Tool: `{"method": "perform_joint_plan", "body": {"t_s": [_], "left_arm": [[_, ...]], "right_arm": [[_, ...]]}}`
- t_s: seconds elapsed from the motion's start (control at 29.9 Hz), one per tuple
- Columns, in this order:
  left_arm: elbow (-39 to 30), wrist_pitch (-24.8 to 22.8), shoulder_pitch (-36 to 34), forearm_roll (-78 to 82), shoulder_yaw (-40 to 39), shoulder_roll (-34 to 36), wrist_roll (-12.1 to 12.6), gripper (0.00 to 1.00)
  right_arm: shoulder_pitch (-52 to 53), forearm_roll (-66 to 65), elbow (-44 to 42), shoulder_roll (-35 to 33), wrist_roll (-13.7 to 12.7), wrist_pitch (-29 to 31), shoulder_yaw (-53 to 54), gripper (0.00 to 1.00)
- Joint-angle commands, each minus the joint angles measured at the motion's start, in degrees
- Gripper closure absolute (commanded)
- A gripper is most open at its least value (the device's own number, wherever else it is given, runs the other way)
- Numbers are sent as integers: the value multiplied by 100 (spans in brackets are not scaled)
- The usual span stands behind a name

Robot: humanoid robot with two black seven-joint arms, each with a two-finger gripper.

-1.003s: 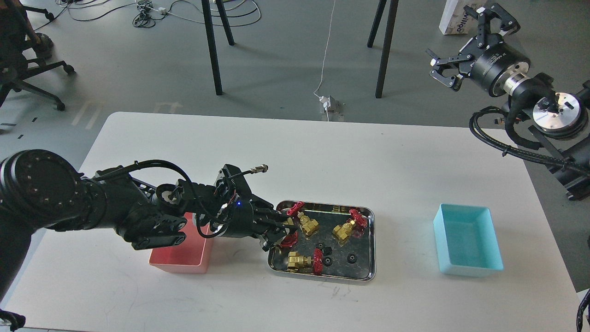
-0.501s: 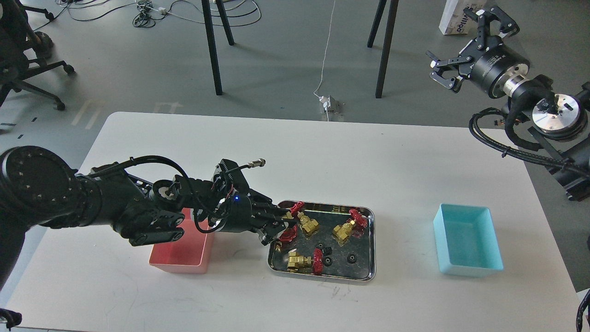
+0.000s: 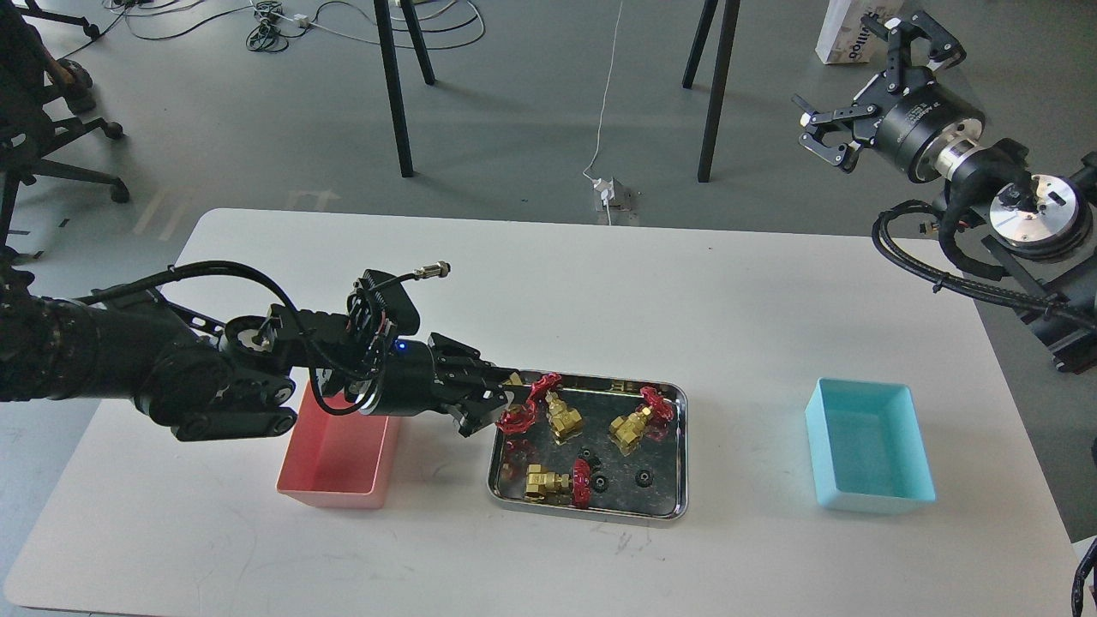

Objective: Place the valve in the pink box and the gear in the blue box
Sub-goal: 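Carry the held valve over the pink box and lower it in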

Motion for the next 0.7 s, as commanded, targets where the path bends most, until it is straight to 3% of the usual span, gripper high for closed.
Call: {"method": "perform_joint_plan", "body": {"t_s": [0.0,0.13,0.3,0.47,0.67], "left_arm": [[-278,1,-67,360,-310,830,0,87],[-954,1,-32,1080,-749,1850,0,86],[-1308,10,126,1432,-891,2703,0,87],[-1229,114,618,1828,-1040,3047,0,86],[-860,212,1233,1829,-1286,2995,0,86]], "right_arm": [[189,16,179,41,-9,-553,143,0],[724,7,268,49,-62,-1239,188,0],[1033,-1,180,49,-62,-1451,170,0],[946,-1,163,49,-44,-1452,241,0],[831,7,171,49,-44,-1443,249,0]]}}
